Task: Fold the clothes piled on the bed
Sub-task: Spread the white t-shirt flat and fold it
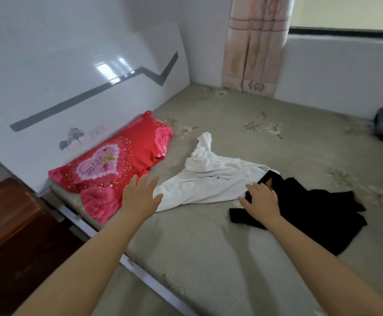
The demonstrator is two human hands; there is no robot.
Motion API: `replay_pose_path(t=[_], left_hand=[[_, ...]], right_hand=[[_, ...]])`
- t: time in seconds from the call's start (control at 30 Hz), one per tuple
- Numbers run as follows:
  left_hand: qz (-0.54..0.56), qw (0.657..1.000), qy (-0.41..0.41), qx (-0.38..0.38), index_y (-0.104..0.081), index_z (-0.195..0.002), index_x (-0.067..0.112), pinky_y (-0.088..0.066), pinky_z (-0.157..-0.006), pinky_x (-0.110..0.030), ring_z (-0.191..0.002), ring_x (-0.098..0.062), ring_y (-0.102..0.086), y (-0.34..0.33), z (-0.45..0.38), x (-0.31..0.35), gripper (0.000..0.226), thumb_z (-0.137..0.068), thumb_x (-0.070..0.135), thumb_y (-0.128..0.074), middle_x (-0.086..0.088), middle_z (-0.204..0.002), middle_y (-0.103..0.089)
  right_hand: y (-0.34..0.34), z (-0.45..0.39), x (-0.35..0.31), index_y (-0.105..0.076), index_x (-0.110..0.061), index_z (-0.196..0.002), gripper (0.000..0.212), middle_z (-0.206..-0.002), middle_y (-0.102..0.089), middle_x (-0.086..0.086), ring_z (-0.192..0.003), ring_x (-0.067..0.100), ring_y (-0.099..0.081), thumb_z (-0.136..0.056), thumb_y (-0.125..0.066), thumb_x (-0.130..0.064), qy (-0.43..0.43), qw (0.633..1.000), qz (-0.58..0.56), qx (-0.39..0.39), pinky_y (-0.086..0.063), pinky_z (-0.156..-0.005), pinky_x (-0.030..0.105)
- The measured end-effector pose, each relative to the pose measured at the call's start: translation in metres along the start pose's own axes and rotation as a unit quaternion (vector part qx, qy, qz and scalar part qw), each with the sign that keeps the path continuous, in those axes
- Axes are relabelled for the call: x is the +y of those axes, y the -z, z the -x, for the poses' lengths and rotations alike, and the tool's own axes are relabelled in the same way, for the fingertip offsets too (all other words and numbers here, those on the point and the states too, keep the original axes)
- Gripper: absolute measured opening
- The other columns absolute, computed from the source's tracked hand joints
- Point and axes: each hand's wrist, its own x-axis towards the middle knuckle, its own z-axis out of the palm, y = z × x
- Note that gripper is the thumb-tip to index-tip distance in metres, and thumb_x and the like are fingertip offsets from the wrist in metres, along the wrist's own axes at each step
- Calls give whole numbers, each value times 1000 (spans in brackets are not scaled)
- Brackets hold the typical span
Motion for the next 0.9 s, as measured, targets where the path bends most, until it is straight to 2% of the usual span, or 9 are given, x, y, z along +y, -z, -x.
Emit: replay_pose_path(t=[0.1, 0.17, 0.37, 0.53, 0.6, 0.7, 0.77, 0.83, 0.9], left_hand=[[24, 999, -38, 0, -25, -144, 23, -16, -114, -39, -139, -26, -18, -26, -53, -4, 56, -93, 41, -42, -5, -150, -27], [26, 997, -59, -38, -25, -144, 24, -13, -114, -37, -139, -25, -19, -44, -87, -3, 55, -94, 40, -42, -4, -148, -29], [13, 980, -148, -132, -18, -146, 28, -21, -111, -39, -139, -30, -17, -114, -207, 7, 57, -94, 44, -37, -4, -151, -24], [40, 965, -211, -150, -18, -146, 25, -19, -110, -39, -140, -30, -10, -168, -293, 37, 58, -95, 43, -37, -3, -154, -15], [45, 955, -256, -143, -24, -145, 23, -25, -108, -42, -138, -34, -18, -198, -326, 53, 57, -95, 46, -36, -8, -151, -23], [68, 931, -342, -104, -46, -129, 15, -46, -86, -59, -115, -48, -49, -246, -374, 78, 66, -85, 61, -28, -21, -128, -53], [86, 931, -340, -105, -43, -136, 18, -32, -101, -58, -129, -45, -34, -268, -398, 97, 94, -71, 78, -11, -17, -140, -43], [99, 942, -290, -139, -30, -143, 24, -12, -109, -49, -139, -32, -15, -282, -411, 109, 107, -57, 82, -3, -7, -150, -29], [97, 941, -302, -117, -42, -137, 21, -17, -105, -54, -133, -34, -30, -302, -417, 112, 97, -64, 77, -11, -10, -140, -44]], right_hand=[[-23, -28, 6, -38, -18, -137, 53, -143, -38, 0, -135, 18, -28, -92, -41, -47, -39, 999, 9, -13, -26, -108, 41], [-39, -42, 10, -37, -18, -138, 53, -144, -37, 0, -135, 17, -27, -93, -40, -47, -75, 997, 12, -31, -26, -109, 40], [-87, -95, 12, -33, -18, -141, 55, -149, -30, 1, -139, 17, -20, -94, -38, -48, -180, 980, -3, -86, -21, -111, 38], [-145, -154, 4, -34, -16, -140, 58, -148, -31, 4, -140, 20, -20, -93, -40, -49, -221, 969, -44, -105, -19, -114, 37], [-171, -178, 4, -36, -13, -139, 67, -147, -33, 8, -139, 22, -22, -88, -36, -57, -215, 970, -71, -93, -19, -114, 39], [-206, -213, 7, -45, -9, -134, 94, -144, -37, 14, -137, 31, -28, -74, -21, -77, -199, 970, -138, -21, -24, -111, 50], [-225, -242, 15, -48, -9, -132, 107, -143, -38, 16, -135, 35, -31, -69, -8, -86, -188, 969, -160, 31, -26, -108, 54], [-234, -277, 23, -39, -15, -139, 115, -150, -27, 10, -140, 31, -20, -61, 0, -90, -175, 971, -158, 28, -19, -111, 50], [-242, -313, 29, -29, -21, -143, 103, -154, -15, 5, -142, 28, -8, -65, -11, -85, -161, 979, -122, 28, -15, -112, 48]])
